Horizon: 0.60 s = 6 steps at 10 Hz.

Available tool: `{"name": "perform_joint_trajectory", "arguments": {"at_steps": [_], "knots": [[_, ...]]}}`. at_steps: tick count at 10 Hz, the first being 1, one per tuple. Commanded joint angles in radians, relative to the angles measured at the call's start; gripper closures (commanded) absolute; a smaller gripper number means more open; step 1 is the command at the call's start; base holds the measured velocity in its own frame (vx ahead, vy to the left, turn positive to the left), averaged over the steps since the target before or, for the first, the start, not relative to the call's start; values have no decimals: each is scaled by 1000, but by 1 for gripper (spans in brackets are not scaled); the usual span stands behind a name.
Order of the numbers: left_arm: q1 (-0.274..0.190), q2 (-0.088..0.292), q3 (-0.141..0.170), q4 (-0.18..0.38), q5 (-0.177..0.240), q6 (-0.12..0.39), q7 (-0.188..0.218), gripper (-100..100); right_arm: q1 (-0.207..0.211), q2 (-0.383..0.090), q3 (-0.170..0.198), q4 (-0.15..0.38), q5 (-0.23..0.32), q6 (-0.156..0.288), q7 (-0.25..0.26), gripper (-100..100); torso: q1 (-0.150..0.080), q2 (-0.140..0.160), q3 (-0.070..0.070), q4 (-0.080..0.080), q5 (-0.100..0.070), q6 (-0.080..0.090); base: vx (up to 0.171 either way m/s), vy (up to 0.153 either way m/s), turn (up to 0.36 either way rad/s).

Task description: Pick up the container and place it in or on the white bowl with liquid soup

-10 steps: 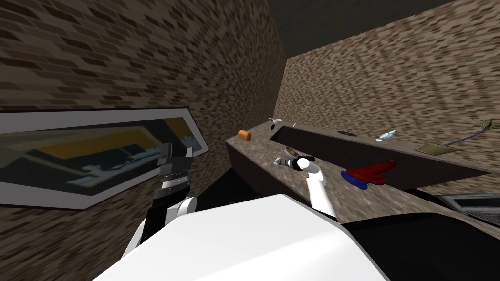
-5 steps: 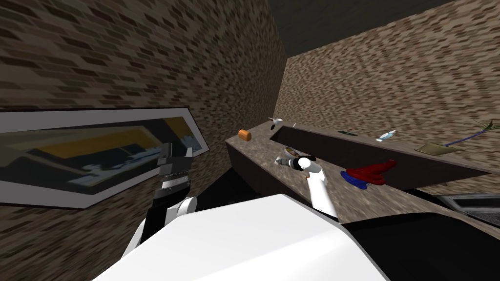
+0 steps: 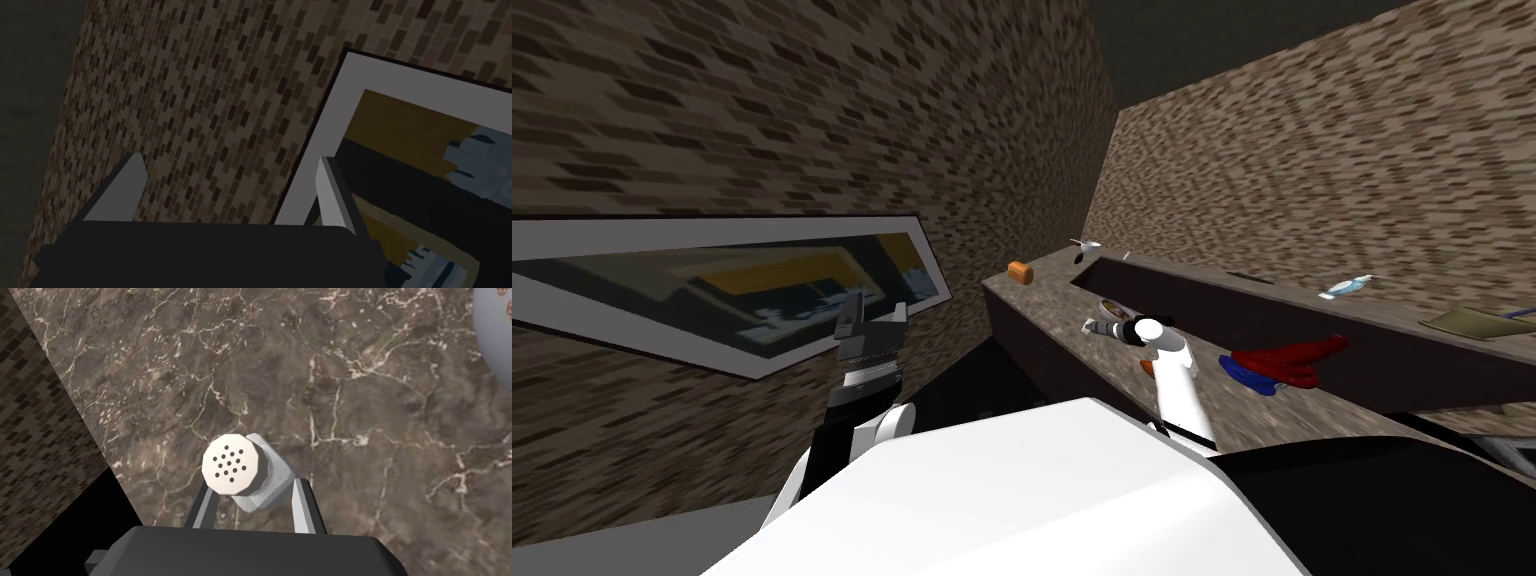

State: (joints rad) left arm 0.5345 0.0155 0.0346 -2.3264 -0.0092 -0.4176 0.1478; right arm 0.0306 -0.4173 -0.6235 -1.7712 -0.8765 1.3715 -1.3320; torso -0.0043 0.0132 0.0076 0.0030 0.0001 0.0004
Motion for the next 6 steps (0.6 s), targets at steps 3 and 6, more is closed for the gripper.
{"name": "perform_joint_trajectory", "arguments": {"at_steps": [3, 6], "knots": [[0, 0, 0, 0, 0, 0, 0, 0, -28, -69, -59, 50, -16, 28, -33, 100, -2, -5, -3, -1, -1, 0, -96, -61, 165], [0, 0, 0, 0, 0, 0, 0, 0, -49, -119, -95, 89, -23, 45, -56, 100, -3, -8, -5, -2, -1, 0, -77, -63, 171]]}}
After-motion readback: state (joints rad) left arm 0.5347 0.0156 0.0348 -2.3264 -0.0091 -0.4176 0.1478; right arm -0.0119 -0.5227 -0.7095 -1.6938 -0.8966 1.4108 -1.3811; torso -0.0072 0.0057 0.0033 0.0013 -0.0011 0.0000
